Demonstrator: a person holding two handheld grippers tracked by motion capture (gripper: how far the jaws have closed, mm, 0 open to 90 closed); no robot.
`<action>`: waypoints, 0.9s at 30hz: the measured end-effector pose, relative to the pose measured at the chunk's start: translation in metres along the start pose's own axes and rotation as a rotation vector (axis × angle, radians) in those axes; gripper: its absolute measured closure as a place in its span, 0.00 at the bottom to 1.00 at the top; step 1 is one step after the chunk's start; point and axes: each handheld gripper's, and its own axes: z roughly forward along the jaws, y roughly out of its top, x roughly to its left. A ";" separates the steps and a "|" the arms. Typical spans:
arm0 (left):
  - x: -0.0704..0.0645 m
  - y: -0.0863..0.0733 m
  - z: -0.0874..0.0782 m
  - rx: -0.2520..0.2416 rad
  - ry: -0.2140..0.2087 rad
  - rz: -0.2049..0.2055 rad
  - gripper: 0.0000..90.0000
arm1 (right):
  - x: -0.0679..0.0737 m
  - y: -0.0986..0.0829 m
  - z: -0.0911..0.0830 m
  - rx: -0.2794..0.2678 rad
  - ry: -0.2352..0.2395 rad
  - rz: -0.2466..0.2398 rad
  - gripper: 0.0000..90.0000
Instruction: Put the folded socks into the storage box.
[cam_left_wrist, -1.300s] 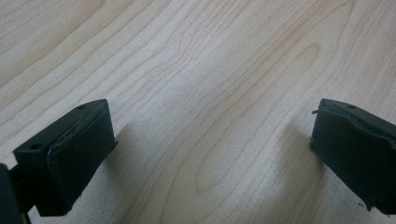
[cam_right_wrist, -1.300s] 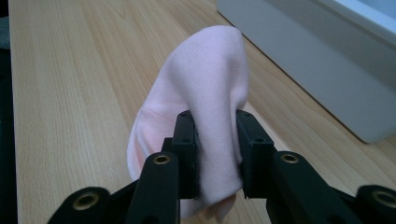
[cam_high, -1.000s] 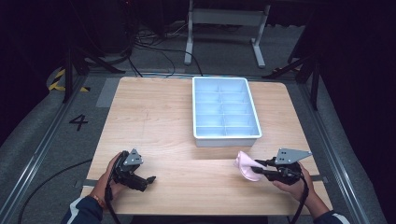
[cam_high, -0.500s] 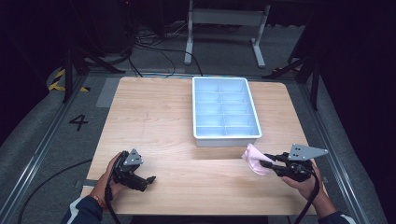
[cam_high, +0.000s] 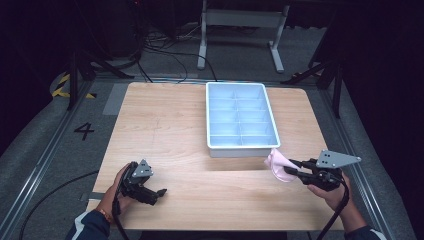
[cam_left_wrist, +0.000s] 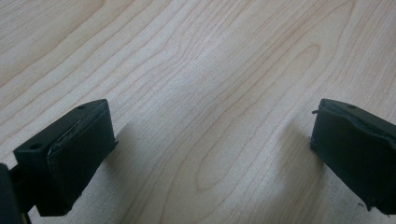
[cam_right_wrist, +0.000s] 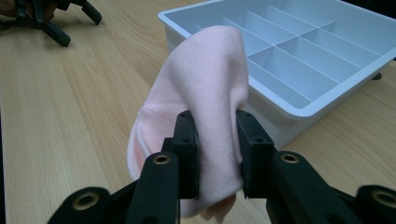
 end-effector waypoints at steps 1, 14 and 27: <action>0.000 0.000 0.000 0.000 0.000 0.000 0.00 | -0.001 0.001 -0.001 -0.004 -0.002 0.001 0.80; 0.000 0.000 0.000 -0.001 0.000 -0.002 0.00 | -0.016 0.021 -0.002 -0.007 -0.030 -0.022 0.80; 0.000 0.000 0.000 -0.001 0.000 -0.001 0.00 | -0.037 0.057 0.015 0.052 -0.073 -0.083 0.80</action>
